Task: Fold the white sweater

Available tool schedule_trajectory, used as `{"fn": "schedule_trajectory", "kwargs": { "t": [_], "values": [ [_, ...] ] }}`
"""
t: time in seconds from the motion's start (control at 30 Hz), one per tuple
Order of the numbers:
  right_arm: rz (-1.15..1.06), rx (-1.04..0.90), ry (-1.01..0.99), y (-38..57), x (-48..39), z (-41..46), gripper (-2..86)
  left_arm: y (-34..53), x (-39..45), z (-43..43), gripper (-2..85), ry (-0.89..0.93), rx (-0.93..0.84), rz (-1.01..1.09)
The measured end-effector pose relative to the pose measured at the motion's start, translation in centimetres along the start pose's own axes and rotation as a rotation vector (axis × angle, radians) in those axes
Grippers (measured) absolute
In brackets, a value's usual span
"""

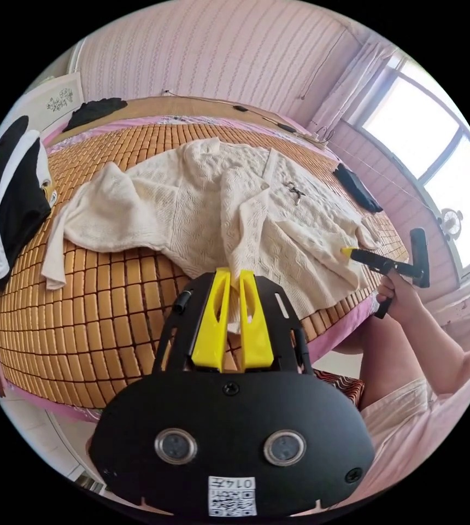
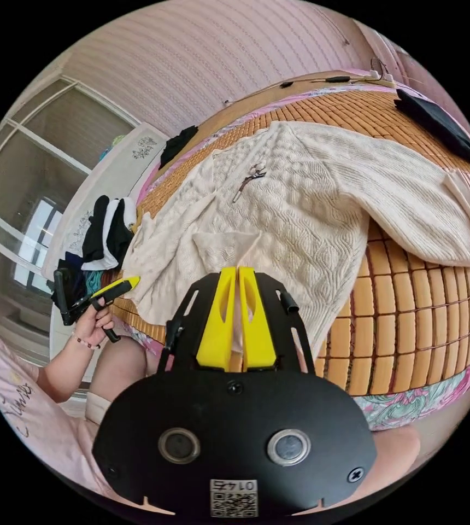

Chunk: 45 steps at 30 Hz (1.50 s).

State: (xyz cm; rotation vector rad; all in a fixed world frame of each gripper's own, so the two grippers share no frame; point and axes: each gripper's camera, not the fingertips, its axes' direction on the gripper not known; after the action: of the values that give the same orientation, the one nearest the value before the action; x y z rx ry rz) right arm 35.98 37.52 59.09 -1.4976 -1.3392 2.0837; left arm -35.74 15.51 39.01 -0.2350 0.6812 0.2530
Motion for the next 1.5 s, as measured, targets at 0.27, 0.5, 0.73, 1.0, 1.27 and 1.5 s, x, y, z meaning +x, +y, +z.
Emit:
{"fn": "schedule_trajectory", "kwargs": {
  "t": [0.27, 0.5, 0.73, 1.0, 1.27, 1.5],
  "values": [
    [-0.501, -0.207, 0.052, 4.4, -7.6, 2.6, 0.4, 2.8, 6.3, -3.6, 0.8, -0.193, 0.075, 0.204],
    [-0.556, -0.316, 0.269, 7.9, -7.7, 6.1, 0.6, 5.5, 8.8, -3.1, 0.3, -0.212, 0.063, 0.221],
    [-0.416, -0.252, 0.043, 9.0, -5.1, 3.3, 1.9, 7.4, 12.6, -1.7, -0.6, 0.014, 0.045, 0.311],
    [-0.414, -0.199, 0.074, 8.8, -4.6, 3.8, 6.7, 10.4, 14.5, 0.2, 2.0, 0.149, -0.007, 0.271],
    [-0.734, -0.286, 0.118, 8.8, -13.9, 14.6, 9.1, 12.4, 5.6, 0.0, 4.8, -0.225, -0.084, -0.005],
    [-0.542, -0.302, 0.201, 8.1, -10.6, 13.7, 1.8, 12.8, 5.8, 0.7, 5.8, -0.187, -0.083, 0.020]
  ]
}}
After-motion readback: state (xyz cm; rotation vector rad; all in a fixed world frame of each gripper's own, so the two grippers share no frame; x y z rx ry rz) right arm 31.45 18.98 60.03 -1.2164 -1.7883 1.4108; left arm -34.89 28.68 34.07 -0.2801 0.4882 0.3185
